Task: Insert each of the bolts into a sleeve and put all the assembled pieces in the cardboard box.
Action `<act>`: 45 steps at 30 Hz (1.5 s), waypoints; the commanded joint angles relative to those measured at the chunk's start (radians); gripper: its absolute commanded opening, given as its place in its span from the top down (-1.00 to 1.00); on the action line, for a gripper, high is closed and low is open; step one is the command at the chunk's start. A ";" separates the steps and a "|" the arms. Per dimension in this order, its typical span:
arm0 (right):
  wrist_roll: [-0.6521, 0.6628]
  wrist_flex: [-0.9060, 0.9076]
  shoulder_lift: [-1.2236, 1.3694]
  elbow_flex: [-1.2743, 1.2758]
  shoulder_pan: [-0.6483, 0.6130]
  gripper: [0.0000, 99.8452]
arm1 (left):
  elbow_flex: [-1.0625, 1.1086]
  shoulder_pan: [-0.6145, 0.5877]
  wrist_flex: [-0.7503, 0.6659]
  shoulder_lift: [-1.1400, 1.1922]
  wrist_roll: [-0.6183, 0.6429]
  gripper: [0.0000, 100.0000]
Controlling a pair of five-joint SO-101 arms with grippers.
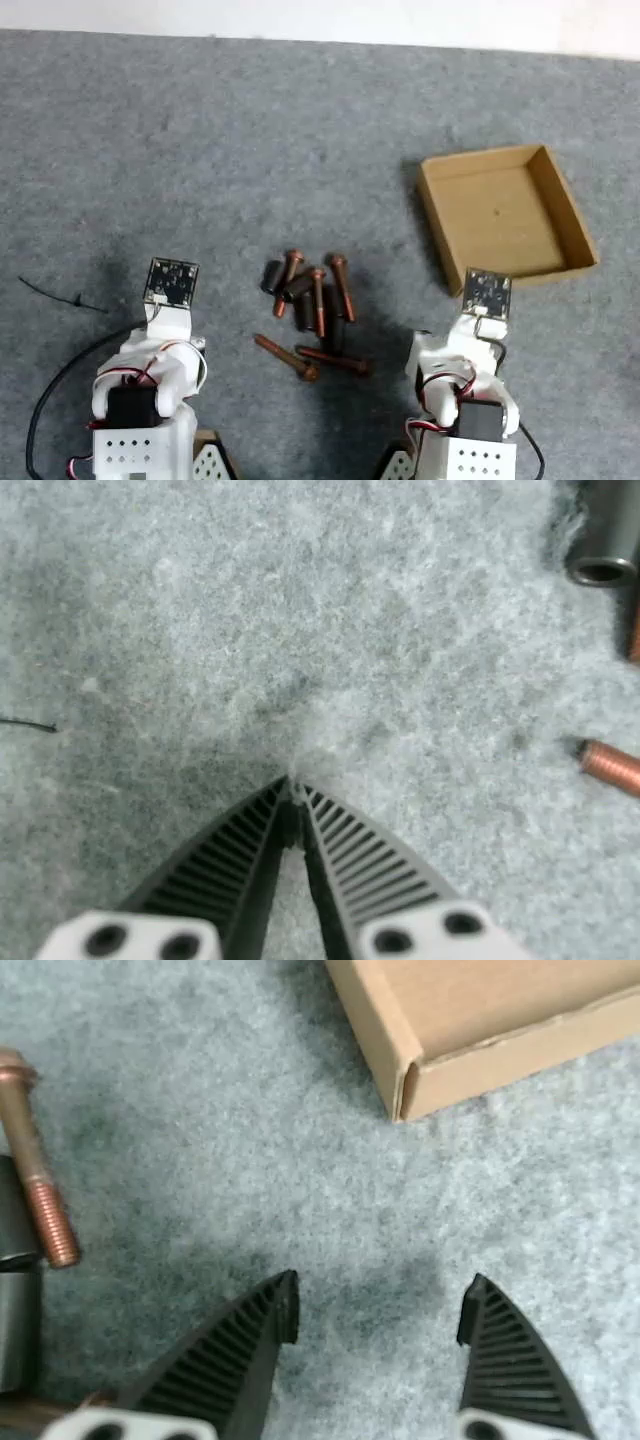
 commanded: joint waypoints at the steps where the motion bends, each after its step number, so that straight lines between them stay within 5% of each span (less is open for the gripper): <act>1: -0.003 0.005 -0.012 0.157 -0.005 0.51 | 0.019 -0.005 0.006 -0.013 -0.005 0.99; 16: -0.009 0.021 -0.013 0.157 -0.068 0.51 | 0.008 -0.005 -0.002 -0.016 -0.005 0.98; 23: -0.009 0.010 -0.015 0.157 -0.085 0.51 | -0.107 -0.159 -0.407 -0.016 -0.006 0.99; 27: -0.009 -0.079 -0.015 0.157 -0.087 0.51 | -0.188 -0.214 -0.486 -0.016 -0.003 0.99; 39: -0.005 -0.134 -0.012 0.157 -0.064 0.51 | -0.576 0.295 -0.368 -0.001 -0.006 0.99; 45: -0.005 -0.133 -0.013 0.157 -0.064 0.51 | -0.581 0.334 -0.479 0.298 -0.003 0.99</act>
